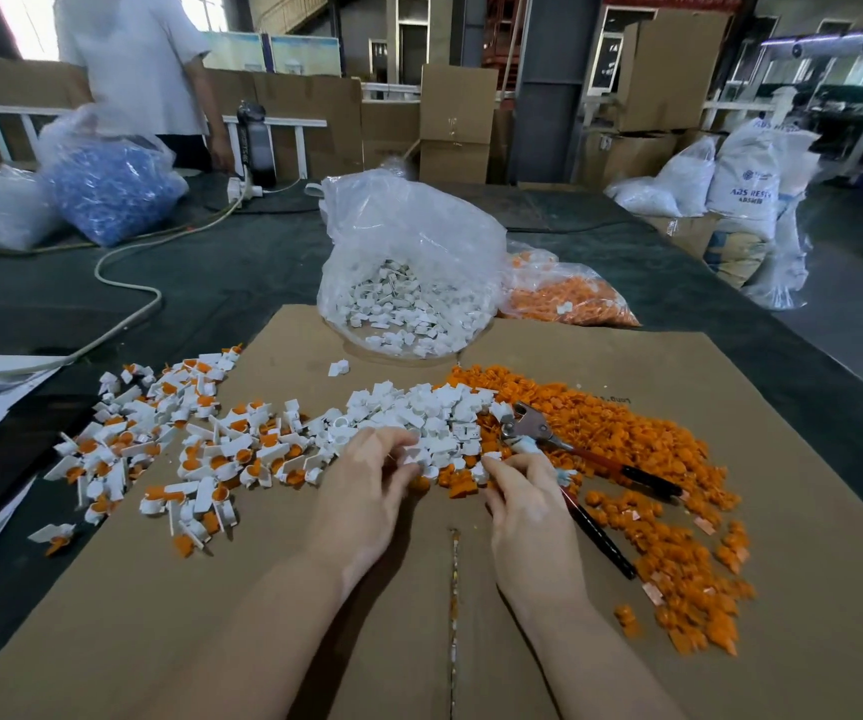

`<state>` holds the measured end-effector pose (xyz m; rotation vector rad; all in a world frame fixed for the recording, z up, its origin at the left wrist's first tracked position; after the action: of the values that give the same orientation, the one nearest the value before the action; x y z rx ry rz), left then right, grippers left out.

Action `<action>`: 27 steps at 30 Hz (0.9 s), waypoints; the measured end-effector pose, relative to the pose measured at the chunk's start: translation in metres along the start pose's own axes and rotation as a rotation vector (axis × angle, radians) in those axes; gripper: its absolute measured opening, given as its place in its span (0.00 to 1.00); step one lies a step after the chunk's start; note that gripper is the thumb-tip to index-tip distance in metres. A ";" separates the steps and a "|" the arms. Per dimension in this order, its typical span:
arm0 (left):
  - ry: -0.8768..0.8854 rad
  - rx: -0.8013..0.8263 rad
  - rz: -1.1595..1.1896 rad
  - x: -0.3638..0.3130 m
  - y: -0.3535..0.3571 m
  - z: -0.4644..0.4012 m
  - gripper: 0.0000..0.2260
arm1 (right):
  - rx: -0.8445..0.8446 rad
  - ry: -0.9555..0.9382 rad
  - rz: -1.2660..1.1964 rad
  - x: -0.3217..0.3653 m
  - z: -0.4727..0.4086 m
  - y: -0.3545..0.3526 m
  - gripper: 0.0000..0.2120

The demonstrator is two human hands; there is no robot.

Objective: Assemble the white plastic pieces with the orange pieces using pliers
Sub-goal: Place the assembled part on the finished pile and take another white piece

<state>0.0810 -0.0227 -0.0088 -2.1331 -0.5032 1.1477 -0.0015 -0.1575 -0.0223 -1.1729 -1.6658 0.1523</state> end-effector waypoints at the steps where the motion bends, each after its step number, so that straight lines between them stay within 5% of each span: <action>1: 0.027 0.032 0.006 -0.006 0.005 0.000 0.14 | 0.010 0.016 -0.020 -0.001 0.000 0.000 0.11; 9: 0.118 0.130 0.112 -0.020 0.029 0.011 0.09 | -0.072 -0.098 0.062 0.007 0.001 -0.003 0.03; 27: -0.081 0.116 0.190 -0.008 0.024 0.010 0.08 | -0.036 -0.048 -0.113 0.007 0.002 -0.007 0.07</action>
<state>0.0686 -0.0411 -0.0251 -2.0748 -0.2664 1.3392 -0.0074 -0.1554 -0.0141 -1.1065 -1.7788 0.0802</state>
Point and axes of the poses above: each hand's wrist, its own z-axis away from the middle knuckle, its own y-axis out of the palm, x = y × z, the point moved 3 cm from there along -z, towards the middle knuckle, and after that the axes turned 6 degrees about -z, right-handed, at the moved point
